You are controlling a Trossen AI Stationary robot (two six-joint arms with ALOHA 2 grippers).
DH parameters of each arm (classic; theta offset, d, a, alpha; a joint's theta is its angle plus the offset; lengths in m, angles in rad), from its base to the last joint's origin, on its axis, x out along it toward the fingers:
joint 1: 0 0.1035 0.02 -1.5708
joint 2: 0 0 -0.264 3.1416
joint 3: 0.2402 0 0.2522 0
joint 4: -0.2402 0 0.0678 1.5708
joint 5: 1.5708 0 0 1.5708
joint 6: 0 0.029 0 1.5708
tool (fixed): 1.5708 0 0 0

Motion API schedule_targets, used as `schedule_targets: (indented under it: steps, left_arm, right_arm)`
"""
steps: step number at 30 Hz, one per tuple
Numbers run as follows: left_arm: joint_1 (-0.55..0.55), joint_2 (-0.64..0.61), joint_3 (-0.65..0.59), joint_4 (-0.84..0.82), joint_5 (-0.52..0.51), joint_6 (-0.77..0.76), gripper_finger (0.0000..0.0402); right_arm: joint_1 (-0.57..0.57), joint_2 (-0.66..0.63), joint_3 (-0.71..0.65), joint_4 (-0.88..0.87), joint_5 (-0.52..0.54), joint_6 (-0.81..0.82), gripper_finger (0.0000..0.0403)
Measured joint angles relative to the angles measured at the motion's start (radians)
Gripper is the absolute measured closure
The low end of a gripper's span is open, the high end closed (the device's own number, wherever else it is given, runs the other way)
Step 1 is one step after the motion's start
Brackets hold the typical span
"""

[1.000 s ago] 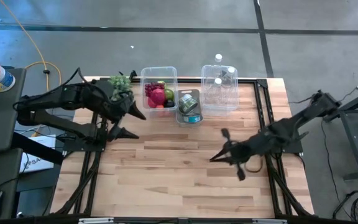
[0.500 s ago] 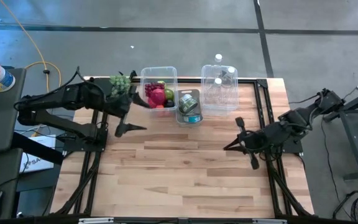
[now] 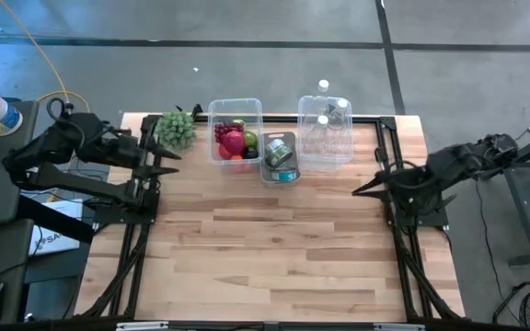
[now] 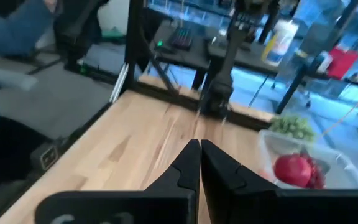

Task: Pick & Place Food Item
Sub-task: Return to Home Position

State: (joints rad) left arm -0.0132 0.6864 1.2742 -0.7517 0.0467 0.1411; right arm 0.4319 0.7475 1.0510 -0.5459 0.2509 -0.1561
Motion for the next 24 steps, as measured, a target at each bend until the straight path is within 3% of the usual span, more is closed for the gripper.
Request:
schedule_targets:
  steps: [8,16,24]
  left_arm:
    - [0.000,-0.152,-0.188,0.071,-0.056,-0.087,0.0395]
    - [0.000,-0.378,-0.473,0.279,-0.056,-0.162,0.0401]
    - [0.000,-0.545,-0.782,0.480,-0.056,-0.226,0.0401]
  right_arm:
    - [-0.086,-0.074,-0.201,0.192,-0.155,-0.039,0.0399]
    - [-0.162,-0.138,-0.507,0.512,-0.261,0.006,0.0399]
    - [-0.218,-0.288,-0.788,0.778,-0.225,0.117,0.0399]
